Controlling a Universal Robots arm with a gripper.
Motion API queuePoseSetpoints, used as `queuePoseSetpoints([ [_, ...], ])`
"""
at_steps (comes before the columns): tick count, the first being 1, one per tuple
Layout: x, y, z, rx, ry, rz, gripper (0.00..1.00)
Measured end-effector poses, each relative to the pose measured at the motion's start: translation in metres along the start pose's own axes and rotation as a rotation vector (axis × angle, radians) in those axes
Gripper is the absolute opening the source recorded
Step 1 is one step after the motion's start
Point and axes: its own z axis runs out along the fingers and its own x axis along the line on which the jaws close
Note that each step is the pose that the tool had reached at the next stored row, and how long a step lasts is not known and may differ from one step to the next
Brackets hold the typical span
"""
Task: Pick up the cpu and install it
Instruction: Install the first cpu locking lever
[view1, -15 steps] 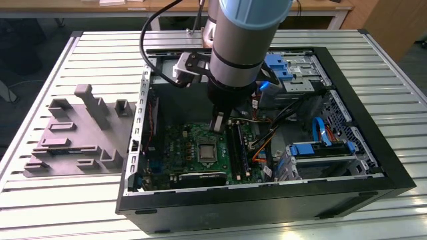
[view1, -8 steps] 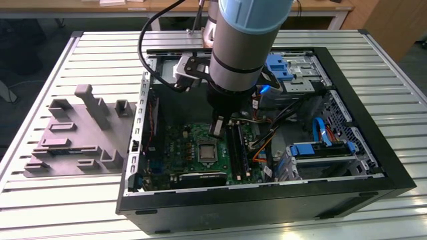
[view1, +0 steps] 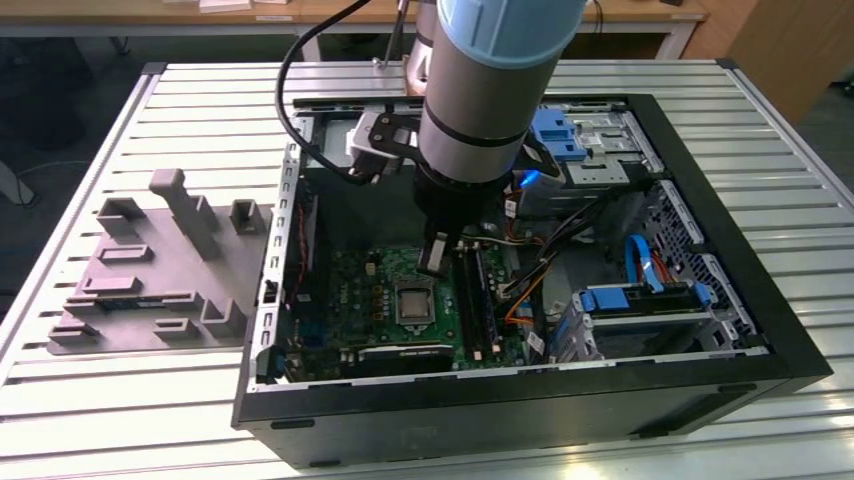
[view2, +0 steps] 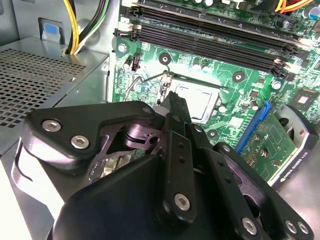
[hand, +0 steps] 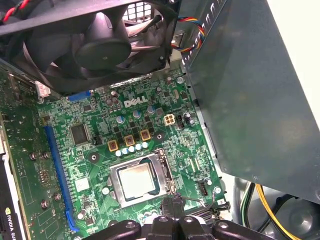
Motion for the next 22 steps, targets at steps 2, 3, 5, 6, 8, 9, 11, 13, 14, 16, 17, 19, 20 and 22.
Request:
queuePoseSetpoints([
  [2, 0.0, 0.0, 0.0, 0.0, 0.0, 0.0, 0.11],
  [3, 0.0, 0.0, 0.0, 0.0, 0.0001, 0.0, 0.11],
  [5, 0.0, 0.0, 0.0, -0.0001, 0.0001, 0.0, 0.11],
  [6, 0.0, 0.0, 0.0, -0.0001, 0.0001, 0.0, 0.11],
  [8, 0.0, 0.0, 0.0, 0.0002, 0.0, 0.0, 0.11],
  [9, 0.0, 0.0, 0.0, 0.0002, 0.0001, 0.0, 0.11],
  [11, -0.0006, -0.002, 0.0001, 0.0002, 0.0, -0.001, 0.11],
  [13, -0.0024, -0.0073, -0.0002, 0.0003, 0.0, 0.0, 0.11],
  [14, -0.0031, -0.0088, -0.0003, 0.0002, 0.0002, 0.0, 0.11],
  [16, -0.0058, -0.0135, -0.0006, 0.0002, 0.0002, -0.001, 0.11],
  [17, -0.0077, -0.0158, -0.0006, 0.0002, 0.0001, -0.001, 0.11],
  [19, -0.0112, -0.02, -0.0008, 0.0002, 0.0001, 0.0, 0.11],
  [20, -0.0125, -0.0216, -0.0008, 0.0002, 0.0001, 0.0, 0.11],
  [22, -0.0153, -0.0223, -0.0006, 0.0002, 0.0001, 0.0, 0.11],
])
